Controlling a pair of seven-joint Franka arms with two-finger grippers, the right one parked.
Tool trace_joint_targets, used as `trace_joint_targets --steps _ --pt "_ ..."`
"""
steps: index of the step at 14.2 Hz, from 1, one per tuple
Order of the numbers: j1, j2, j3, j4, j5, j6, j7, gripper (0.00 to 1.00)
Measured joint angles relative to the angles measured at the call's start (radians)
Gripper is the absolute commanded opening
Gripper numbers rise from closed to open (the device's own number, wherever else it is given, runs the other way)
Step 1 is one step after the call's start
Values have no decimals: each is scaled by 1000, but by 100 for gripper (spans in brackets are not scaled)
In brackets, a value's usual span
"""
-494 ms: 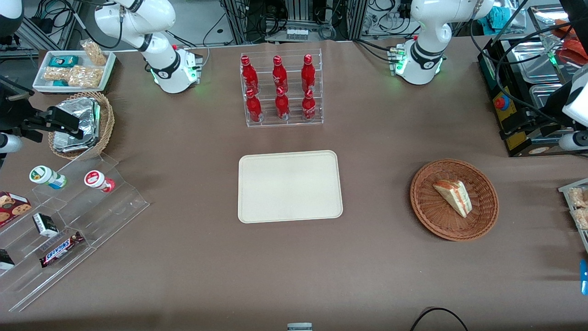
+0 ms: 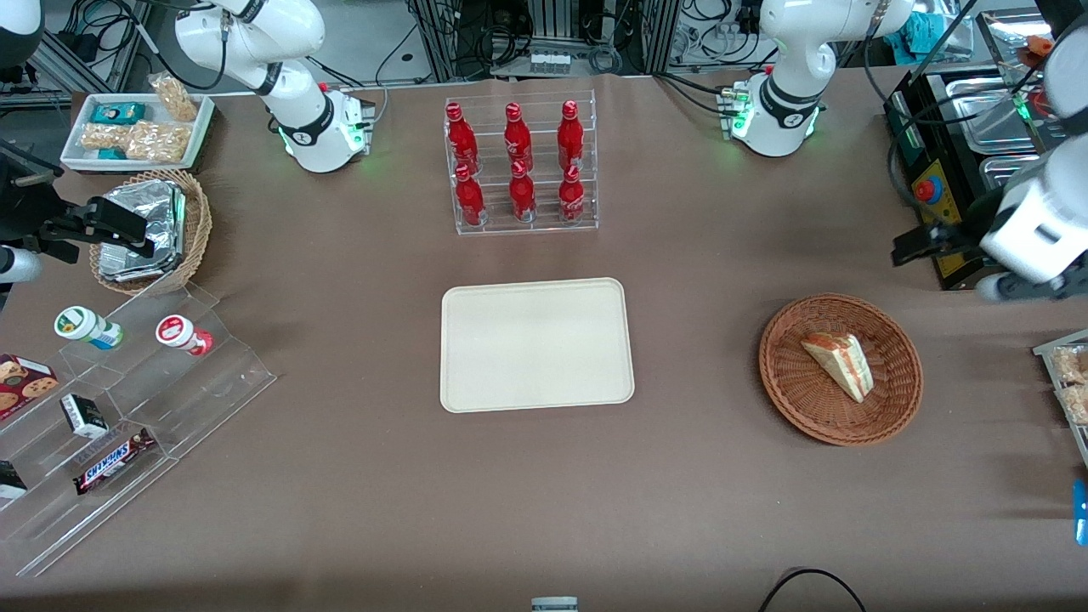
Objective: Place sandwich from basket to tray
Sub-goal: 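Move the left gripper down over the sandwich in the wicker basket, then close the left gripper on the wrapped sandwich's edge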
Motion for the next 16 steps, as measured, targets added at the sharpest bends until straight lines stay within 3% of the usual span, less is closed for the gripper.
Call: trace_joint_targets --steps 7,14,16 --pt "12 81 14 -383 -1 620 -54 100" --pt "13 117 16 -436 -1 739 -595 100" --pt "13 146 16 -438 -1 772 -668 100"
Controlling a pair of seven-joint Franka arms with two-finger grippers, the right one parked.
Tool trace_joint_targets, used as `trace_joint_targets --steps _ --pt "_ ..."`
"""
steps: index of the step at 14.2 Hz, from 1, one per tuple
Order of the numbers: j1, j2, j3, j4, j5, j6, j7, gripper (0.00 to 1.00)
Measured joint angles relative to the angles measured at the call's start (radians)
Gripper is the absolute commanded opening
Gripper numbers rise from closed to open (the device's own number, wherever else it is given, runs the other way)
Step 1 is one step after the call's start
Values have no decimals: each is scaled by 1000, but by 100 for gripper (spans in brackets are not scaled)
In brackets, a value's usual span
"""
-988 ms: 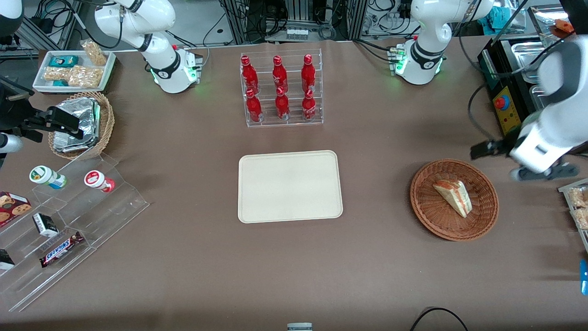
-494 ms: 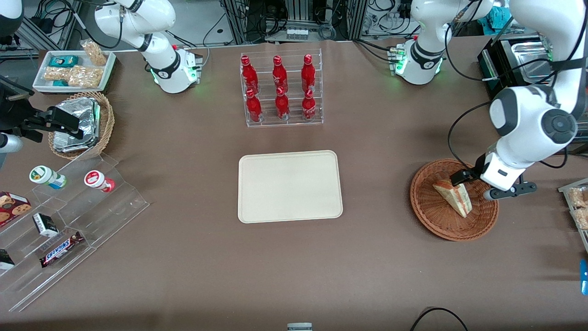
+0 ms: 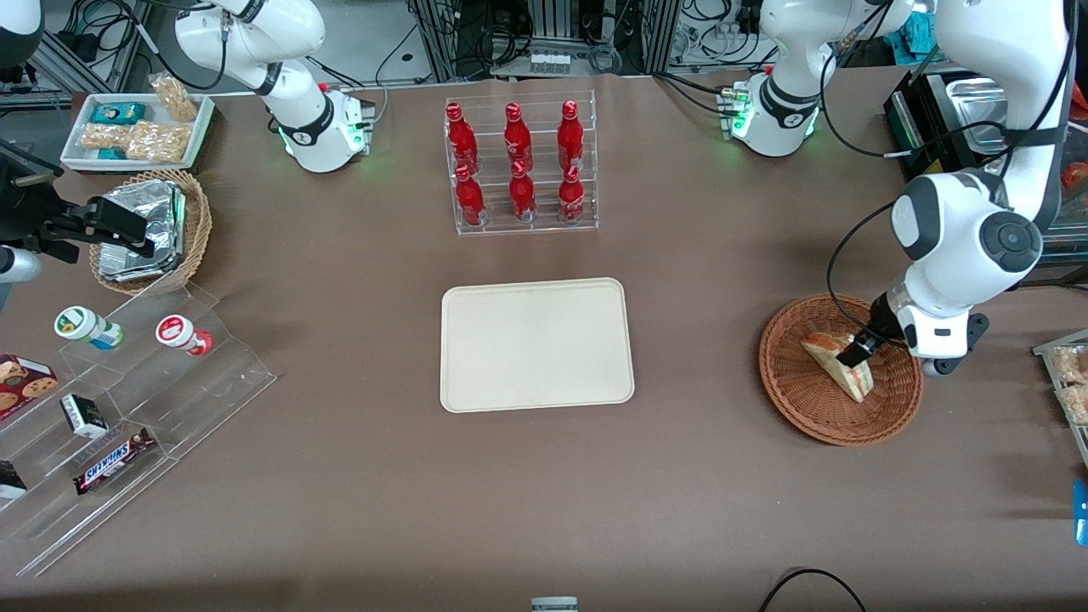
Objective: Place sandwich from basket to tray
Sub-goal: 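Close the left gripper on the wrapped sandwich's edge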
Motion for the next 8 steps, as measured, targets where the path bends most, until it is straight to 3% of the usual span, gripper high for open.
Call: trace_joint_targets --steps 2,3,4,5,6,8 --pt "0 38 1 0 0 10 -20 97" --pt "0 57 2 0 0 15 -25 76" --pt "1 74 3 0 0 17 -28 42" --pt "1 87 4 0 0 18 -33 14" --pt "1 96 4 0 0 18 -35 9" --pt "1 98 4 5 0 1 -35 8"
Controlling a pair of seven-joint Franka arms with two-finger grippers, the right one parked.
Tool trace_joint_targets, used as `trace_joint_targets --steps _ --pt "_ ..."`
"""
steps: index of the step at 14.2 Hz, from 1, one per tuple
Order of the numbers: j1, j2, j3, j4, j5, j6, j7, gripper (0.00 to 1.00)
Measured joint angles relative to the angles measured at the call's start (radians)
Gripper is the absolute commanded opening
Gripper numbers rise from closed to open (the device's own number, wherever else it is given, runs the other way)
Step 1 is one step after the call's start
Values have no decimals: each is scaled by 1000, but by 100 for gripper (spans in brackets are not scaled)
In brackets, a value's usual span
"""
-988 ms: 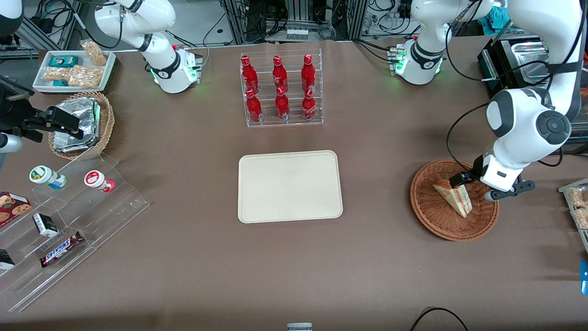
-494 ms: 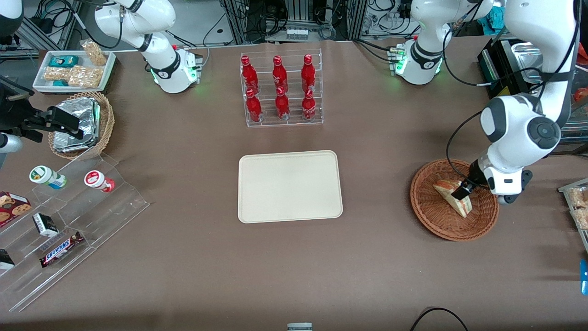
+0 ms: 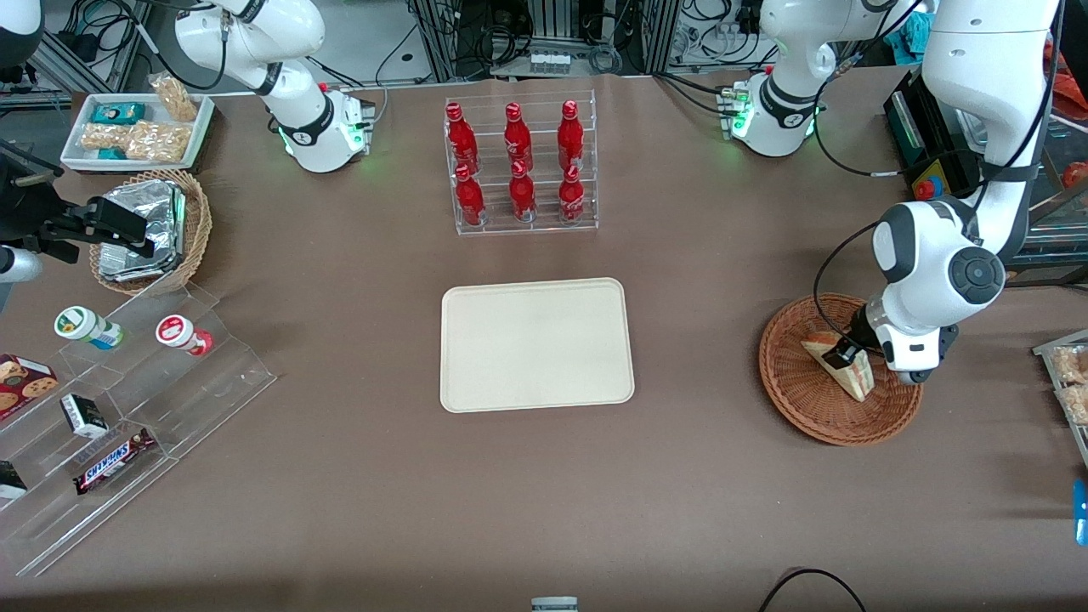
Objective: Place sandwich from basket to tray
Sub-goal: 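Close the left gripper on the wrapped sandwich's edge, then lift the sandwich and carry it with the left gripper over the cream tray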
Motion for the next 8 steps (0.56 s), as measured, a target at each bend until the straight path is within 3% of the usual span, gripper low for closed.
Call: trace_joint_targets --steps 5,8 --pt "-10 -41 -7 212 4 -386 10 8" --pt "-84 -51 -30 299 48 -510 156 10"
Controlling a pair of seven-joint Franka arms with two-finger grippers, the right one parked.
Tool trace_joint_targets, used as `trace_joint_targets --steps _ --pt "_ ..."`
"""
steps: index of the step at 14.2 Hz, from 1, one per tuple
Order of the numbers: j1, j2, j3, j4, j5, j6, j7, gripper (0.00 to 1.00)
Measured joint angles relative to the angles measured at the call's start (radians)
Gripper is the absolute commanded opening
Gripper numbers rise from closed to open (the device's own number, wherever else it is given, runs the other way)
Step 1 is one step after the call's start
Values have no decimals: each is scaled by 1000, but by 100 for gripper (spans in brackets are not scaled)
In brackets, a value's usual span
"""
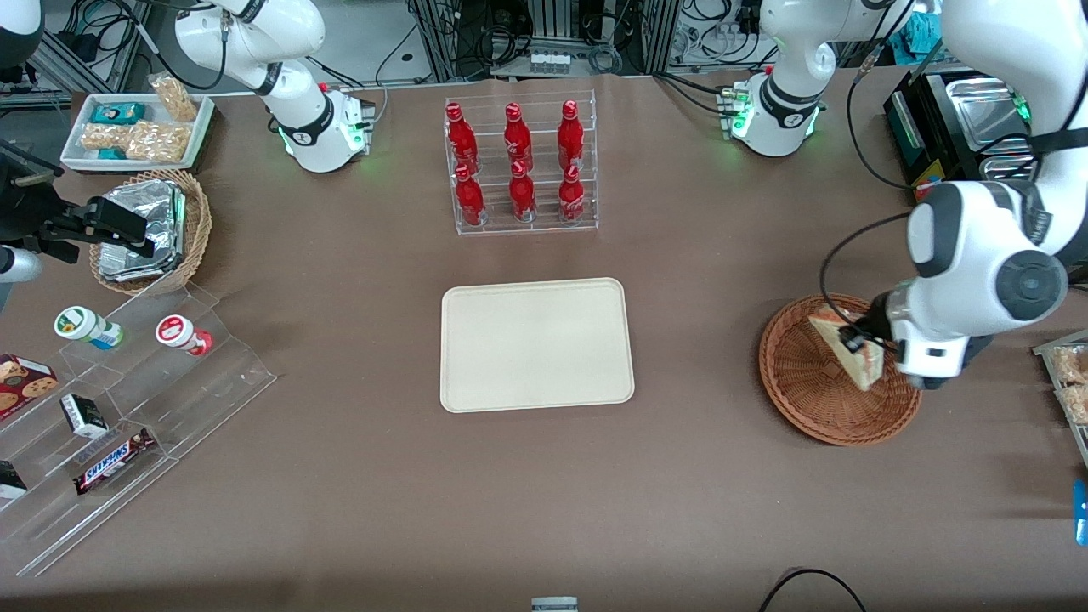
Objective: Place sandwich from basket to tray
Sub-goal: 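Lift the sandwich and carry it with the left gripper over the cream tray, then lower the sandwich onto the tray and open the left gripper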
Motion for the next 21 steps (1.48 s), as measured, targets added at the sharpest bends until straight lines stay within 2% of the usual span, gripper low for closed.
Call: trace_joint_targets --steps 3,5,7,9,15,18,21 --pt "-127 9 -10 2 -12 -2 131 9" --pt "-215 30 -14 20 -66 12 140 8" --pt "-314 84 -15 60 -108 72 82 8" --pt "-415 163 -16 125 -114 130 -31 8" --pt "-650 423 -16 416 -114 188 -347 6" --pt "-719 499 -15 469 -111 252 -375 6" --pt "-741 526 -14 478 -41 259 -377 6"
